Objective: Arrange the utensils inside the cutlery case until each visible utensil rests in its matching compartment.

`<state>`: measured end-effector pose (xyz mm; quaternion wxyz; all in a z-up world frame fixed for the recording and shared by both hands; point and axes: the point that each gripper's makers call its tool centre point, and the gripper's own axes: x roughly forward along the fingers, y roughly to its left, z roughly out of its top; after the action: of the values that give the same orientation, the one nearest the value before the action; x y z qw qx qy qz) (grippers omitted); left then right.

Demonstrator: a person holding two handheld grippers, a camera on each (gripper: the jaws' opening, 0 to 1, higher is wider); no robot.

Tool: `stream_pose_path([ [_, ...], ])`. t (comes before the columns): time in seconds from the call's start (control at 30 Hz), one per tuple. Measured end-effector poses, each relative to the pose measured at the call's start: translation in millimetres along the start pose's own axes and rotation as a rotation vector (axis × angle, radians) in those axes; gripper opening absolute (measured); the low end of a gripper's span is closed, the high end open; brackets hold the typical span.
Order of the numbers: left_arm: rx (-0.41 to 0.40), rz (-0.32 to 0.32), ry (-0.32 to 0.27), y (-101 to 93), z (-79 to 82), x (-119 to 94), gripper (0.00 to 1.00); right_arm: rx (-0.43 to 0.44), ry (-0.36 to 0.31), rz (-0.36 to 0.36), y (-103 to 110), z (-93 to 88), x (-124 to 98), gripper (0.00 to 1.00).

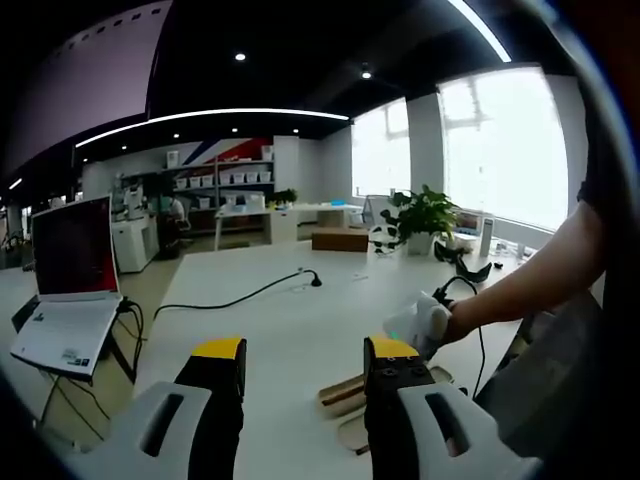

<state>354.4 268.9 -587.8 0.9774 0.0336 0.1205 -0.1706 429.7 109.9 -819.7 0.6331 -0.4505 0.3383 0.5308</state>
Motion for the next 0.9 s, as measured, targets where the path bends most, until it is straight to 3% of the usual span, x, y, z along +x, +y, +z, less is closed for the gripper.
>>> stream_pose_path([
  [0.07,0.000,0.000,0.000,0.0,-0.1,0.0,0.48,0.034,-0.009,0.012,1.1,0.6,-0.8,0.01],
  [0.17,0.001,0.000,-0.001,0.1,0.2,0.0,0.48,0.016,-0.016,0.003,0.1,0.1,-2.4,0.00],
  [0.3,0.003,0.000,-0.002,0.0,0.5,0.2,0.48,0.013,-0.025,-0.017,-3.5,1.4,-6.0,0.08],
  [0.33,-0.032,-0.014,0.010,-5.5,-1.7,-0.3,0.48,0.013,-0.029,-0.021,-4.2,2.4,-7.6,0.08],
  [0.6,-0.029,-0.009,0.014,-4.6,-1.9,-0.9,0.48,0.014,-0.046,-0.059,-9.4,4.8,-16.6,0.13],
  [0.9,-0.018,-0.009,0.004,-1.9,0.6,-0.1,0.48,0.068,-0.081,-0.080,-9.6,10.3,-26.1,0.18],
])
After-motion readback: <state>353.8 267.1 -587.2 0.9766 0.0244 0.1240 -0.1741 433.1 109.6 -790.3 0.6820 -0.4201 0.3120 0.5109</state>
